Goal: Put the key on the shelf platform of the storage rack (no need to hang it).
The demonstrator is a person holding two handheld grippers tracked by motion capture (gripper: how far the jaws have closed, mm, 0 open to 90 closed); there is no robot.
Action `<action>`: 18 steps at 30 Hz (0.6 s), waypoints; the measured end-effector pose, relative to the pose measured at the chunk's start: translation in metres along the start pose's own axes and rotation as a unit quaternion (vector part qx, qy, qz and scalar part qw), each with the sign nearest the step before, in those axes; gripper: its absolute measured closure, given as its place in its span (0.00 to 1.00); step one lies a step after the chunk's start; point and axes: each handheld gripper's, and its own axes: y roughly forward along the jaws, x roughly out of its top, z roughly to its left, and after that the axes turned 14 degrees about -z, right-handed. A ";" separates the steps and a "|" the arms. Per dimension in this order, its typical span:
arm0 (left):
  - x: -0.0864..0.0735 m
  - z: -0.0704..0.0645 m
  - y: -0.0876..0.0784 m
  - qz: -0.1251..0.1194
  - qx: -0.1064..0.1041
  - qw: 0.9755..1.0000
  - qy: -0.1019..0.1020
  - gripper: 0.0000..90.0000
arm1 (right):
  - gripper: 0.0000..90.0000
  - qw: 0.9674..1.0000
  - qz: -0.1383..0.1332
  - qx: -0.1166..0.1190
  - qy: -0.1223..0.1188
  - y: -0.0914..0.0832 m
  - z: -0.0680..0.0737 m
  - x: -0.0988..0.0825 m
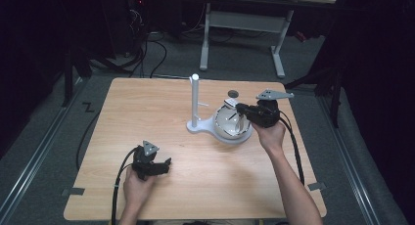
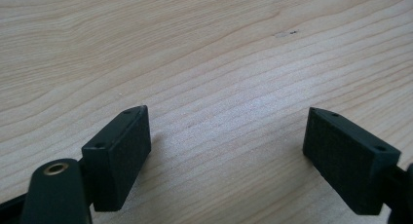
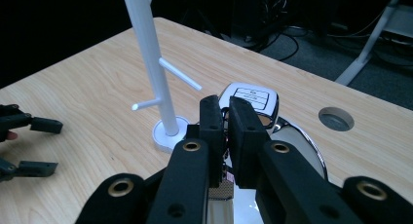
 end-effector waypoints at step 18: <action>0.000 0.000 0.000 0.001 0.000 1.000 0.001 0.20 | 0.95 1.000 -0.007 0.021 -0.016 -0.014 0.007 -0.012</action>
